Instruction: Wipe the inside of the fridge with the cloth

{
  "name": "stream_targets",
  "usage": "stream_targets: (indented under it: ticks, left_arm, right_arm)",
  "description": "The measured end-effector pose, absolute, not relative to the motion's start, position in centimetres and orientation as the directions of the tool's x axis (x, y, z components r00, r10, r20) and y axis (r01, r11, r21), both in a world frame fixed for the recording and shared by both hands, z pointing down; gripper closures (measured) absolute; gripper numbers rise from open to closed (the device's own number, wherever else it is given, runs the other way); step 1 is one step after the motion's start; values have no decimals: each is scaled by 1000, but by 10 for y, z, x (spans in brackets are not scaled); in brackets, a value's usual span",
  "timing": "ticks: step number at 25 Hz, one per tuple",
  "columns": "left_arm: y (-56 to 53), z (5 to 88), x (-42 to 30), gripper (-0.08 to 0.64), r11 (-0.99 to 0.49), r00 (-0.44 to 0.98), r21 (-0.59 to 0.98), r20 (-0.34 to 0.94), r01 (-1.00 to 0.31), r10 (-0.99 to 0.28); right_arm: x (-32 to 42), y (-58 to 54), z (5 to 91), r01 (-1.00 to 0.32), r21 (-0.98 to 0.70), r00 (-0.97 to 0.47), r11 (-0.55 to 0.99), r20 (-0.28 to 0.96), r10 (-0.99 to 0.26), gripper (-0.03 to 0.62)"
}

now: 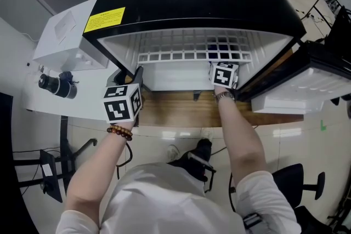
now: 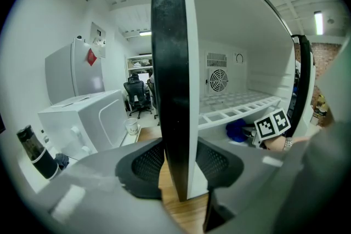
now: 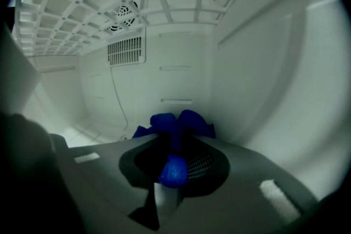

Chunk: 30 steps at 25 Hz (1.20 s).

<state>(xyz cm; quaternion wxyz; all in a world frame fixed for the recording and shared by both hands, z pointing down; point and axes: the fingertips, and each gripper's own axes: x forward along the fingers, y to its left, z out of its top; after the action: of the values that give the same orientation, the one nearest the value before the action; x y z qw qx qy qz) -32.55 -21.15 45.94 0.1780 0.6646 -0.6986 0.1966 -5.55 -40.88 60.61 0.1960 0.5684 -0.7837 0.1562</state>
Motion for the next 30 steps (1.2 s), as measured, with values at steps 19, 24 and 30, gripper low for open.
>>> stream_targets:
  ticks: [19,24,30]
  left_arm:
    - [-213,460,-324,391,22,-30,-23,510,-1000,-860]
    - [-215,460,-324,390,18,-25,-19,505,-1000,-863]
    - [-216,461,-323,387,-3,-4,-13,503,-1000,-864]
  right_arm:
    - [-259,-280,574,-757,-154,-639,635,379,-669,525]
    - [-276,-278,606,-745,-119,-627,656,459,-629,525]
    - [-264,-289,617,-780,-97,-575,618,500,-648,525]
